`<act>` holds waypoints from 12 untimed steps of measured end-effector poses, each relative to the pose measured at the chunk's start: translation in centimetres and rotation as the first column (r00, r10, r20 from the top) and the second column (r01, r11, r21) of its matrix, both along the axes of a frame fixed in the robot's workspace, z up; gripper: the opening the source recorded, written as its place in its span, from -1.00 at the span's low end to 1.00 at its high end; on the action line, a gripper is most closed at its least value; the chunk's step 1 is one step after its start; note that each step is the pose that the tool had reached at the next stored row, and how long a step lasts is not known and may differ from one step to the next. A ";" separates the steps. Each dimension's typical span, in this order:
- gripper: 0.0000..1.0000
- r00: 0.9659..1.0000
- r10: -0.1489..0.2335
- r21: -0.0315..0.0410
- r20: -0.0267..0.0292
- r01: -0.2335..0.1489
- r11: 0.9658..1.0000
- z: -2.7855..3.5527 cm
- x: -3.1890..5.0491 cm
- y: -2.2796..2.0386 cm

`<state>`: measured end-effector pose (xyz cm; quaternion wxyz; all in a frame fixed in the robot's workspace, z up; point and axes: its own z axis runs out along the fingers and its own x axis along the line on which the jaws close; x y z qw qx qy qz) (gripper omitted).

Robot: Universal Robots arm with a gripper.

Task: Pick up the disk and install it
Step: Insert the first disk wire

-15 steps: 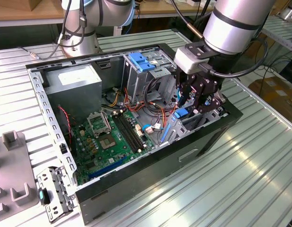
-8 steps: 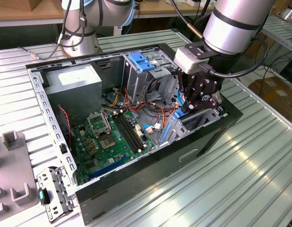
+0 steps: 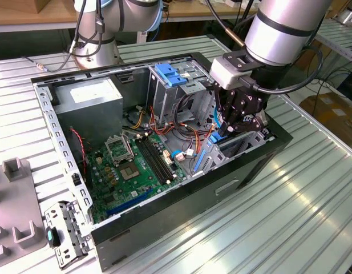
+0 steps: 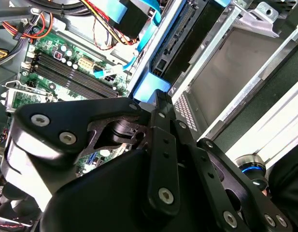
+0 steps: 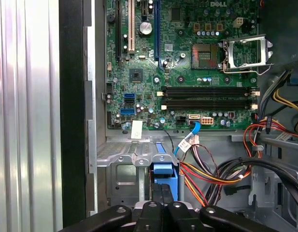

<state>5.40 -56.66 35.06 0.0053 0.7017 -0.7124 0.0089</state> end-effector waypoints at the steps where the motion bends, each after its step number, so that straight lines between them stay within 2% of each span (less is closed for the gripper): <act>1: -0.79 1.000 0.000 0.000 0.000 0.000 1.000 0.00 0.00 0.00; 8: -0.79 1.000 0.000 0.000 0.000 0.000 1.000 -0.01 0.05 0.00; 12: -0.79 1.000 0.000 0.000 0.000 0.000 1.000 -0.01 0.70 0.00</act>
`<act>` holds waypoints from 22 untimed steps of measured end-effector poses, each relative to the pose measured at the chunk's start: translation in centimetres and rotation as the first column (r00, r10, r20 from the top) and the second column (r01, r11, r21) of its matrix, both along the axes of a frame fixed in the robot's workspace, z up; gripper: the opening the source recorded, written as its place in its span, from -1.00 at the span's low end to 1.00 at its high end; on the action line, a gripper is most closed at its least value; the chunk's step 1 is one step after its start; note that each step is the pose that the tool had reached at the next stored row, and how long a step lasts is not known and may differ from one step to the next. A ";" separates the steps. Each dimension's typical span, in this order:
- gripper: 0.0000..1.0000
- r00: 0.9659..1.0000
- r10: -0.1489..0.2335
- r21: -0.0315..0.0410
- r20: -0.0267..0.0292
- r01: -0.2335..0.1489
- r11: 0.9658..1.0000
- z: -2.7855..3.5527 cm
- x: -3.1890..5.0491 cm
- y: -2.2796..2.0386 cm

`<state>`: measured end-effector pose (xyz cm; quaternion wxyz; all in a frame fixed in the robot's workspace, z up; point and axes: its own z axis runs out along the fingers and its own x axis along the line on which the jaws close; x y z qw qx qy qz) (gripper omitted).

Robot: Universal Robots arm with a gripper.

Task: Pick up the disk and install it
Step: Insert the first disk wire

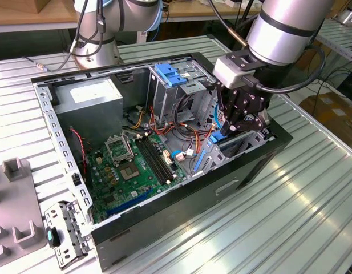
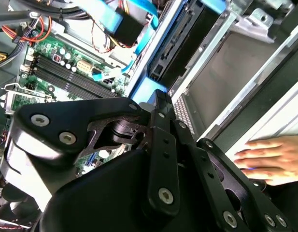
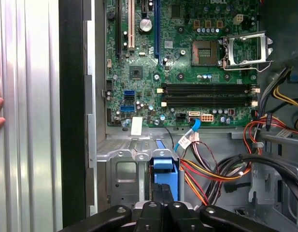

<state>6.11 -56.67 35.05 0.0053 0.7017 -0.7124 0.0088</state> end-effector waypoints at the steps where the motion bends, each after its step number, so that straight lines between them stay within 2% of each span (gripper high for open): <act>1: -0.79 1.000 0.000 0.000 0.000 0.000 1.000 0.01 0.39 0.01; 3: -0.79 1.000 0.001 0.000 0.000 -0.001 1.000 0.01 0.78 0.03; 6: -0.79 1.000 0.013 0.002 0.000 -0.013 1.000 0.07 0.82 0.02; 10: -0.79 0.998 0.069 0.004 0.000 -0.069 0.998 0.59 0.84 0.02; 12: -0.79 0.997 0.079 0.003 -0.001 -0.079 0.997 0.61 1.66 0.14; 18: -0.79 0.996 0.085 0.003 -0.001 -0.085 0.996 0.60 3.45 0.49; 20: -0.79 0.990 0.140 0.003 -0.001 -0.140 0.990 0.62 3.66 0.50; 22: -0.79 0.986 0.167 0.003 -0.002 -0.167 0.986 0.76 3.67 0.50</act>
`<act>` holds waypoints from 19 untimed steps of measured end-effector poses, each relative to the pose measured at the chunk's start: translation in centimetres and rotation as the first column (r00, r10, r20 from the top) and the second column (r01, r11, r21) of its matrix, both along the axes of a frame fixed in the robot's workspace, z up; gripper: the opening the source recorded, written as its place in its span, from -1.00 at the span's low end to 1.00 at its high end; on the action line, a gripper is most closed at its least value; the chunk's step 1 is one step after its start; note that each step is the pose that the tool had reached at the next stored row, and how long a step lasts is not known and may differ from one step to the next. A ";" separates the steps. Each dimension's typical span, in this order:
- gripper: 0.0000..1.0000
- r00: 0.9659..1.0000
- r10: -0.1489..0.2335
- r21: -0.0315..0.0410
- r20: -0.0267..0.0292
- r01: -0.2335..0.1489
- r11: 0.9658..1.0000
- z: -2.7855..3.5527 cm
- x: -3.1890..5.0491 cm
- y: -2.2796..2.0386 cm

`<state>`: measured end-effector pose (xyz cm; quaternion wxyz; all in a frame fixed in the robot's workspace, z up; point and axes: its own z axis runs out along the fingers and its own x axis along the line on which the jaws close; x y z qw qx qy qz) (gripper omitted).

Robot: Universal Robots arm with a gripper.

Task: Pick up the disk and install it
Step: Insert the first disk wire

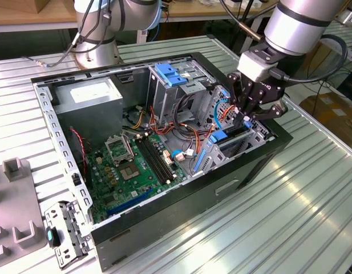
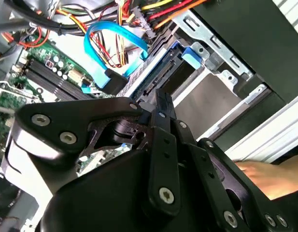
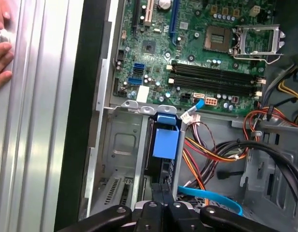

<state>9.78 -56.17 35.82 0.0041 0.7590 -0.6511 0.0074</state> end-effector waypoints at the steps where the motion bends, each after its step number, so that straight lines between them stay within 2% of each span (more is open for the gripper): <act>1: -0.79 1.000 0.011 0.000 0.000 -0.011 1.000 0.05 0.08 0.00; 3: -0.79 1.000 0.019 0.000 0.000 -0.019 1.000 0.06 0.41 0.00; 10: -0.79 0.999 0.038 0.000 -0.001 -0.038 0.999 0.05 2.45 0.19; 12: -0.79 0.997 0.072 0.000 -0.004 -0.072 0.997 0.21 2.67 0.19; 14: -0.79 0.996 0.088 0.000 -0.008 -0.088 0.996 0.88 2.70 0.23; 19: -0.79 0.995 0.102 0.001 -0.011 -0.102 0.995 1.06 3.34 0.47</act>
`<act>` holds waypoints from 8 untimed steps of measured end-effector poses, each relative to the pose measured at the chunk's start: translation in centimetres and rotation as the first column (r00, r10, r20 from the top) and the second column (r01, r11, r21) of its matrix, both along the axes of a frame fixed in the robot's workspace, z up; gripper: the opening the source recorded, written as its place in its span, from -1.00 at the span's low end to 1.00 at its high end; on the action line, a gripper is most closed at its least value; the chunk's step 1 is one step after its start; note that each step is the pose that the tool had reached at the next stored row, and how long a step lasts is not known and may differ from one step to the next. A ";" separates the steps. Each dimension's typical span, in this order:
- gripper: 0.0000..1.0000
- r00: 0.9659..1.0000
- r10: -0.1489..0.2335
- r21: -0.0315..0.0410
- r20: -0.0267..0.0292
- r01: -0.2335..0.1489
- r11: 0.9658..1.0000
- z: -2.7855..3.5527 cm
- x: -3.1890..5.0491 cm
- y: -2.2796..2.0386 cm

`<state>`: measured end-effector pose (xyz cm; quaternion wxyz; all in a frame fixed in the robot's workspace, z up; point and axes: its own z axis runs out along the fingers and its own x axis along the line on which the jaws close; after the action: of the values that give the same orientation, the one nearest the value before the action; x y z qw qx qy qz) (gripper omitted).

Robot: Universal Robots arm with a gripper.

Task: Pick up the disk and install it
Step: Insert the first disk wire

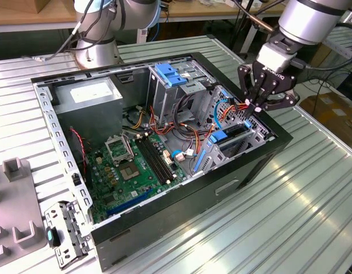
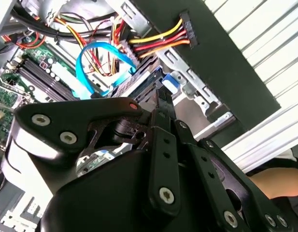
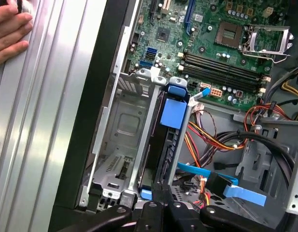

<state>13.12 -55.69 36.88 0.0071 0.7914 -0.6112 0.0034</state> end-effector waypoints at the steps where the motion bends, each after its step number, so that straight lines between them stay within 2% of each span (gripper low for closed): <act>1: -0.79 1.000 0.002 0.000 0.000 -0.002 1.000 0.01 0.14 0.07; 3: -0.79 1.000 0.004 0.000 0.001 -0.004 1.000 -0.02 0.48 0.52; 4: -0.79 1.000 0.005 0.000 0.003 -0.005 1.000 -0.02 0.48 0.60; 6: -0.79 1.000 0.007 0.000 0.014 -0.007 1.000 -0.04 0.48 0.63; 8: -0.79 1.000 0.010 -0.001 0.029 -0.009 1.000 -0.02 0.48 0.63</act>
<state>13.60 -55.06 36.86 -0.0016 0.7942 -0.6075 0.0151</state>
